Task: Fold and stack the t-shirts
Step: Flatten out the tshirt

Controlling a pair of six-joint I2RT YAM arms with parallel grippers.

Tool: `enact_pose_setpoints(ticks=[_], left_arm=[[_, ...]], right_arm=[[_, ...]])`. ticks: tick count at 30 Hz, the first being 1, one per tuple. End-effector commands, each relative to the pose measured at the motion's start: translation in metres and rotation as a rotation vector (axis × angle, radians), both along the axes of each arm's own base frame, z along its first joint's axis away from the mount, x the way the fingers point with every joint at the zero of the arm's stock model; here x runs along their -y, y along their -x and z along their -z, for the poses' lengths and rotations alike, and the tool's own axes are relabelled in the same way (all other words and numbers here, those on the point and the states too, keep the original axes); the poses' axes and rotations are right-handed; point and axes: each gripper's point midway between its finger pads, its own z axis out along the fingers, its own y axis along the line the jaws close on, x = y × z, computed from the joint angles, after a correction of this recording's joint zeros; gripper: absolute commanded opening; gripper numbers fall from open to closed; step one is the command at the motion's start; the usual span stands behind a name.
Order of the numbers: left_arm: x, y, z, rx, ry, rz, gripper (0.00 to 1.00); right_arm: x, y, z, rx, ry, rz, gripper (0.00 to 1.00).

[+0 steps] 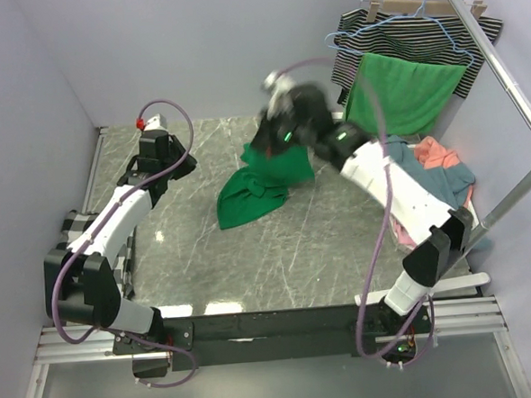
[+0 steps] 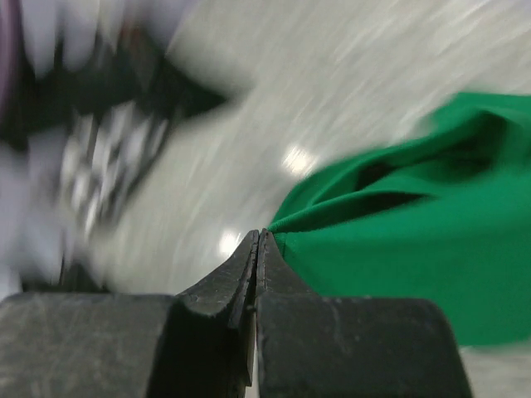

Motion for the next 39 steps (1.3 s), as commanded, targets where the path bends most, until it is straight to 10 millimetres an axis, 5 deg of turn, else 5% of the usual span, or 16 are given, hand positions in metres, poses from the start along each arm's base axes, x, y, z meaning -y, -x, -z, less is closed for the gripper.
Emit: enact_pose_setpoints(ticks=[1, 5, 7, 8, 11, 13, 16, 18, 21, 25, 28, 33, 39], left_arm=[[-0.005, -0.001, -0.023, 0.07, 0.024, -0.023, 0.24], [-0.008, 0.0, -0.029, 0.082, 0.019, -0.031, 0.23], [-0.011, 0.0, -0.03, 0.082, 0.019, -0.042, 0.23], [-0.012, 0.001, -0.031, 0.085, 0.021, -0.045, 0.23], [-0.021, 0.004, -0.032, 0.086, 0.024, -0.066, 0.26], [-0.026, 0.006, -0.029, 0.08, 0.023, -0.072, 0.36], [-0.023, 0.012, -0.021, 0.061, 0.031, -0.05, 0.41], [-0.017, 0.019, -0.008, 0.034, 0.054, -0.017, 0.4], [0.001, 0.033, 0.015, -0.008, 0.105, 0.068, 0.35], [0.022, 0.056, 0.043, -0.07, 0.139, 0.143, 0.34], [0.046, 0.077, 0.057, -0.103, 0.16, 0.212, 0.34], [0.084, 0.108, 0.068, -0.151, 0.18, 0.305, 0.38], [0.098, 0.124, 0.087, -0.2, 0.174, 0.316, 0.47]], right_arm=[[-0.066, 0.116, 0.057, -0.071, 0.066, -0.404, 0.0], [-0.09, 0.175, 0.116, -0.213, 0.096, -0.559, 0.0], [-0.096, 0.189, 0.134, -0.25, 0.106, -0.603, 0.0], [-0.101, 0.197, 0.143, -0.272, 0.122, -0.621, 0.07], [-0.096, 0.19, 0.148, -0.255, 0.156, -0.569, 0.48], [-0.073, 0.149, 0.15, -0.16, 0.267, -0.346, 0.71], [-0.025, 0.083, 0.137, -0.044, 0.339, -0.019, 0.92], [0.012, 0.038, 0.142, -0.084, 0.336, 0.14, 0.9], [0.039, -0.003, 0.171, -0.17, 0.372, 0.258, 0.88], [0.04, -0.027, 0.222, -0.266, 0.491, 0.281, 0.86], [0.042, -0.043, 0.236, -0.287, 0.516, 0.32, 0.86], [0.032, -0.055, 0.242, -0.357, 0.416, 0.285, 0.86], [0.013, -0.048, 0.252, -0.411, 0.343, 0.195, 0.85]])
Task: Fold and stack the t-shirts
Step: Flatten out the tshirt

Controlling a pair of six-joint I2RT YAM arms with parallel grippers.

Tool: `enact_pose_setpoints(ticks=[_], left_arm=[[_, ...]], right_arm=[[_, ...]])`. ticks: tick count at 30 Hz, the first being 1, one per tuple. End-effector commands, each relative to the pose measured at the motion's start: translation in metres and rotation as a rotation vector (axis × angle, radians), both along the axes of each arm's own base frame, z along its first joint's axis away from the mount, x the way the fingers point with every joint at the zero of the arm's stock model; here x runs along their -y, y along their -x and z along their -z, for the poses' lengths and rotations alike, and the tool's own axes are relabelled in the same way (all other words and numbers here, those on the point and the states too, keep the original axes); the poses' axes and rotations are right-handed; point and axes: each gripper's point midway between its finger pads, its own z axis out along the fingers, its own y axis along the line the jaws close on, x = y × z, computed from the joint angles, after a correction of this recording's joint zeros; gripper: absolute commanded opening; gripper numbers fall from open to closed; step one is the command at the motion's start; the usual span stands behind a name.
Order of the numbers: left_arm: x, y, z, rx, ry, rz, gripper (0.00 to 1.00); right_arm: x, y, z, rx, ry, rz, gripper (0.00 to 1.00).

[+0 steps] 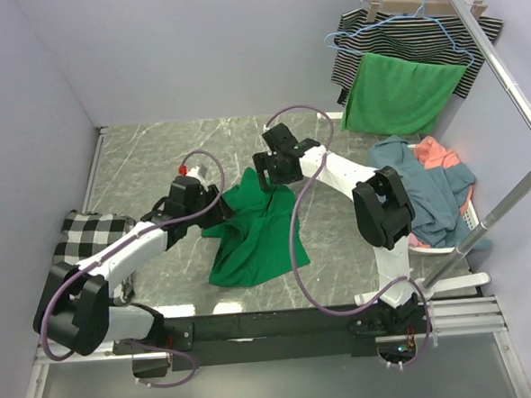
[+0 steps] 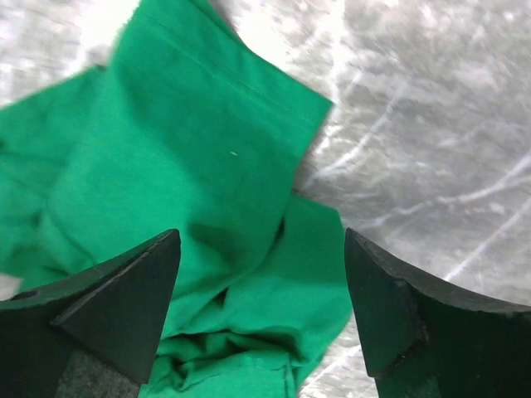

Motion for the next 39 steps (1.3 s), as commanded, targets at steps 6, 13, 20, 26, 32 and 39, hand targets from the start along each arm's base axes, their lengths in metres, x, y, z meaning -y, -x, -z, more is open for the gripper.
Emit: enact_pose_setpoints(ticks=[6, 13, 20, 26, 32, 39], left_arm=[[0.022, 0.008, 0.03, -0.058, 0.022, 0.01, 0.55], [0.028, 0.012, 0.058, -0.11, 0.004, 0.003, 0.73], [0.037, 0.009, 0.065, -0.116, 0.021, 0.026, 0.03], [0.025, -0.017, 0.047, -0.067, -0.112, -0.011, 0.01], [-0.008, -0.05, -0.038, 0.108, -0.206, -0.116, 0.01], [-0.034, -0.057, -0.128, 0.27, -0.131, -0.153, 0.01]], right_arm=[[-0.039, -0.008, -0.017, -0.035, -0.184, -0.094, 0.79], [-0.043, -0.009, -0.017, -0.044, -0.191, -0.123, 0.72], [-0.039, -0.002, -0.004, -0.073, -0.177, -0.135, 0.0], [-0.018, 0.008, -0.015, -0.011, -0.161, -0.096, 0.0], [0.011, 0.033, -0.06, 0.11, -0.182, -0.054, 0.0], [0.046, 0.064, -0.145, 0.306, -0.258, 0.028, 0.0]])
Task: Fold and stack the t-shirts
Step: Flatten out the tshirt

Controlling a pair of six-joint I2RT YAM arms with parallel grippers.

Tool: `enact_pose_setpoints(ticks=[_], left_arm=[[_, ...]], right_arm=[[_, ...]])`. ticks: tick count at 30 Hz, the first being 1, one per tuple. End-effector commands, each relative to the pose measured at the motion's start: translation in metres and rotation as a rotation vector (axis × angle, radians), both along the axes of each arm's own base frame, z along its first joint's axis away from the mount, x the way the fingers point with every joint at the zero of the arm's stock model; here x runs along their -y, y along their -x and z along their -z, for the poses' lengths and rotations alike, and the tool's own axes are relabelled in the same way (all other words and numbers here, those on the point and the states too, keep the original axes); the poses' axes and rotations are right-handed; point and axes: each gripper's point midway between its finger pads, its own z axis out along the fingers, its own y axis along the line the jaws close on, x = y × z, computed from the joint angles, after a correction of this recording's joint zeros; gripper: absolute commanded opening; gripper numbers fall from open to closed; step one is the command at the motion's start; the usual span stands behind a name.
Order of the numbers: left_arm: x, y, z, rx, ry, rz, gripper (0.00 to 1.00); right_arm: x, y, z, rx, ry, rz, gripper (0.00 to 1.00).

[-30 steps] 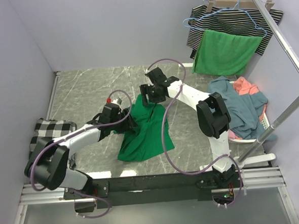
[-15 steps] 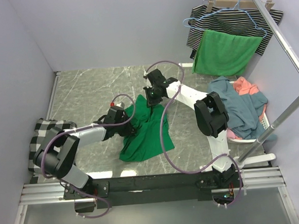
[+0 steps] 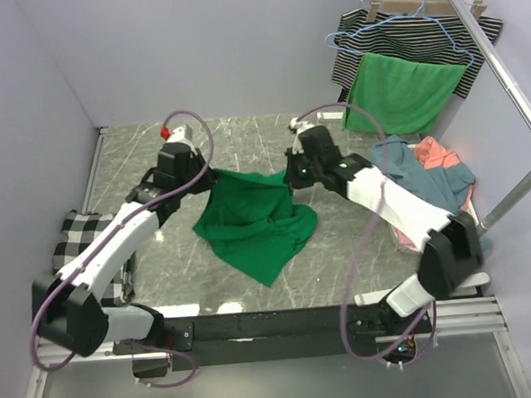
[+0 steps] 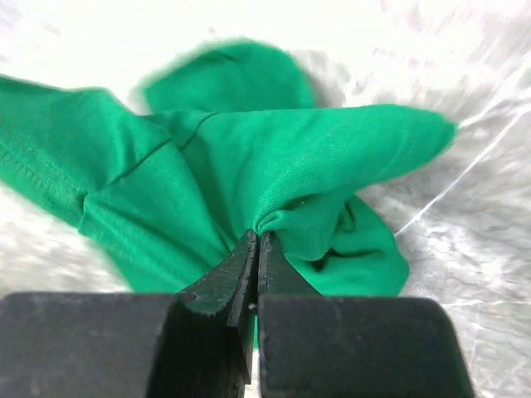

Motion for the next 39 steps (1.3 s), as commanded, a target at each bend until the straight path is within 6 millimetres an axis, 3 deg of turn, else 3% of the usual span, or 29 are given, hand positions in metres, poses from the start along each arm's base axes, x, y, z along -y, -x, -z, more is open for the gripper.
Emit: enact_pose_setpoints(ticks=[1, 2, 3, 7, 14, 21, 22, 24, 25, 26, 27, 28, 29, 31, 32, 34, 36, 38, 39], left_arm=[[-0.02, -0.001, -0.054, 0.105, -0.025, -0.01, 0.01], [-0.019, 0.0, -0.059, 0.115, -0.022, 0.002, 0.01], [-0.018, 0.003, -0.068, 0.133, -0.013, 0.013, 0.01], [-0.007, 0.012, -0.103, 0.21, 0.048, 0.094, 0.01], [0.023, 0.049, -0.156, 0.322, 0.204, 0.308, 0.01], [0.0, 0.061, -0.197, 0.41, 0.194, 0.217, 0.01], [-0.006, 0.058, -0.198, 0.412, 0.171, 0.184, 0.01], [-0.028, 0.049, -0.195, 0.387, 0.104, 0.057, 0.01], [-0.043, 0.043, -0.191, 0.379, 0.069, -0.024, 0.01], [-0.053, 0.038, -0.186, 0.365, 0.041, -0.073, 0.01], [-0.071, 0.033, -0.179, 0.351, -0.002, -0.159, 0.01], [-0.086, 0.03, -0.172, 0.33, -0.029, -0.213, 0.01], [-0.098, 0.028, -0.168, 0.321, -0.047, -0.255, 0.01], [-0.127, 0.025, -0.158, 0.305, -0.091, -0.351, 0.01], [-0.135, 0.026, -0.157, 0.306, -0.104, -0.374, 0.01], [-0.151, 0.025, -0.149, 0.291, -0.137, -0.421, 0.01], [-0.148, 0.023, -0.148, 0.293, -0.134, -0.384, 0.01], [-0.125, 0.019, -0.152, 0.315, -0.085, -0.27, 0.01], [-0.117, 0.017, -0.152, 0.318, -0.062, -0.229, 0.01]], right_arm=[[0.023, 0.007, -0.07, 0.187, -0.084, 0.089, 0.0], [0.03, 0.01, -0.077, 0.207, -0.085, 0.112, 0.0], [0.035, 0.017, -0.101, 0.259, -0.118, 0.121, 0.0], [0.048, 0.037, -0.152, 0.363, -0.188, 0.131, 0.0], [0.067, 0.071, -0.214, 0.491, -0.273, 0.128, 0.0], [0.059, 0.067, -0.25, 0.569, -0.295, 0.101, 0.0], [0.055, 0.067, -0.264, 0.595, -0.308, 0.091, 0.0], [0.042, 0.049, -0.264, 0.597, -0.28, 0.067, 0.0], [0.034, 0.044, -0.275, 0.614, -0.292, 0.046, 0.0], [0.017, 0.027, -0.259, 0.568, -0.261, 0.014, 0.0], [0.009, 0.018, -0.254, 0.551, -0.251, 0.002, 0.0], [-0.003, 0.014, -0.264, 0.556, -0.269, -0.037, 0.0], [-0.023, -0.001, -0.242, 0.503, -0.236, -0.06, 0.0], [-0.041, -0.01, -0.244, 0.518, -0.218, -0.092, 0.0], [-0.056, -0.017, -0.227, 0.483, -0.188, -0.11, 0.0], [-0.061, -0.025, -0.226, 0.488, -0.164, -0.094, 0.0], [-0.058, -0.03, -0.215, 0.475, -0.141, -0.065, 0.0], [-0.045, -0.028, -0.226, 0.52, -0.143, -0.02, 0.0], [-0.038, -0.027, -0.216, 0.513, -0.118, 0.002, 0.0]])
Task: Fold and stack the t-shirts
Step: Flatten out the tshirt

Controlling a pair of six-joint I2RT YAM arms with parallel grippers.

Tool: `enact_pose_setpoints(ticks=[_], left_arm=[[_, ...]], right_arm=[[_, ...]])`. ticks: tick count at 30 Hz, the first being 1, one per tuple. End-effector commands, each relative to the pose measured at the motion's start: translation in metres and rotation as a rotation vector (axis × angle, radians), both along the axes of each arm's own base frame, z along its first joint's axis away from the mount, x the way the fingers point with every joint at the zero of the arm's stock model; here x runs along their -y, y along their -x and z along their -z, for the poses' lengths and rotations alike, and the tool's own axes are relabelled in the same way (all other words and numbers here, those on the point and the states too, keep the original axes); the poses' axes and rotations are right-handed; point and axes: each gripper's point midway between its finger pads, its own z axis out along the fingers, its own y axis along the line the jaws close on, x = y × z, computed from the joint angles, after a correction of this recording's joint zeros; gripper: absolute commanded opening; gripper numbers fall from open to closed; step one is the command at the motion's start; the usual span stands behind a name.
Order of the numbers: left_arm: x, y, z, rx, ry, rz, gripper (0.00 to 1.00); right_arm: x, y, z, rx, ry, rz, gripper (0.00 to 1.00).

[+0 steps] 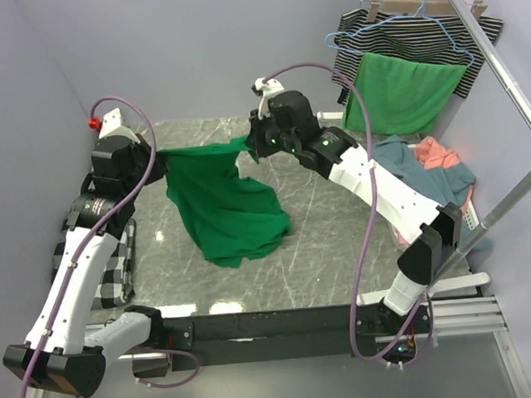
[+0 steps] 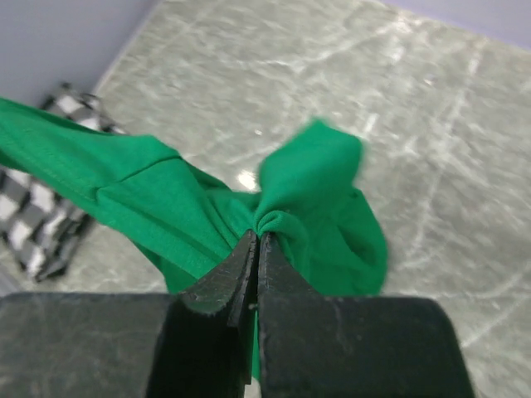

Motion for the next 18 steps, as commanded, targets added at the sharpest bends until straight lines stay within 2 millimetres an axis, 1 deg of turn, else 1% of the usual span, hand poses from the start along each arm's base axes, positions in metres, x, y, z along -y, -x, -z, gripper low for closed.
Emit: enact_pose_setpoints(ticks=[1, 2, 3, 4, 5, 6, 7, 8, 9, 10, 11, 12, 13, 14, 16, 17, 18], left_arm=[[0.007, -0.004, -0.014, 0.065, -0.006, 0.077, 0.01], [0.026, -0.007, -0.015, 0.069, 0.029, 0.168, 0.01], [0.036, -0.007, -0.017, 0.075, 0.049, 0.224, 0.01], [0.051, -0.006, -0.019, 0.083, 0.075, 0.3, 0.01], [0.069, -0.004, -0.018, 0.074, 0.106, 0.394, 0.01], [0.08, -0.005, -0.023, 0.095, 0.124, 0.443, 0.01], [0.098, 0.0, -0.026, 0.1, 0.135, 0.507, 0.01], [0.11, 0.0, -0.023, 0.089, 0.142, 0.551, 0.01], [0.124, 0.004, -0.031, 0.105, 0.149, 0.61, 0.01], [0.144, 0.013, -0.032, 0.107, 0.149, 0.682, 0.01], [0.156, 0.013, -0.03, 0.097, 0.152, 0.716, 0.01], [0.168, 0.019, -0.038, 0.114, 0.163, 0.767, 0.01], [0.184, 0.026, -0.042, 0.129, 0.174, 0.819, 0.01], [0.192, 0.027, -0.048, 0.136, 0.181, 0.839, 0.01], [0.203, 0.03, -0.056, 0.157, 0.183, 0.858, 0.01], [0.203, 0.03, -0.065, 0.175, 0.181, 0.852, 0.01], [0.2, 0.027, -0.068, 0.18, 0.17, 0.83, 0.01]], right_arm=[[0.061, -0.003, -0.047, 0.158, 0.02, 0.2, 0.0], [0.075, 0.003, -0.06, 0.191, 0.009, 0.235, 0.0], [0.086, 0.006, -0.052, 0.186, 0.032, 0.267, 0.0], [0.1, 0.008, -0.055, 0.203, 0.043, 0.317, 0.0], [0.114, 0.018, -0.068, 0.233, 0.022, 0.344, 0.0], [0.124, 0.022, -0.062, 0.23, 0.036, 0.369, 0.0], [0.134, 0.027, -0.065, 0.239, 0.035, 0.394, 0.0], [0.149, 0.038, -0.079, 0.27, 0.011, 0.427, 0.0], [0.157, 0.044, -0.077, 0.272, 0.015, 0.444, 0.0], [0.164, 0.05, -0.08, 0.276, 0.005, 0.46, 0.0], [0.177, 0.061, -0.09, 0.296, -0.017, 0.484, 0.0], [0.183, 0.066, -0.092, 0.301, -0.024, 0.495, 0.0], [0.191, 0.076, -0.101, 0.32, -0.054, 0.497, 0.0], [0.194, 0.08, -0.106, 0.332, -0.069, 0.499, 0.0], [0.195, 0.085, -0.116, 0.346, -0.087, 0.49, 0.0], [0.193, 0.084, -0.119, 0.349, -0.088, 0.482, 0.0], [0.189, 0.084, -0.129, 0.36, -0.106, 0.459, 0.0]])
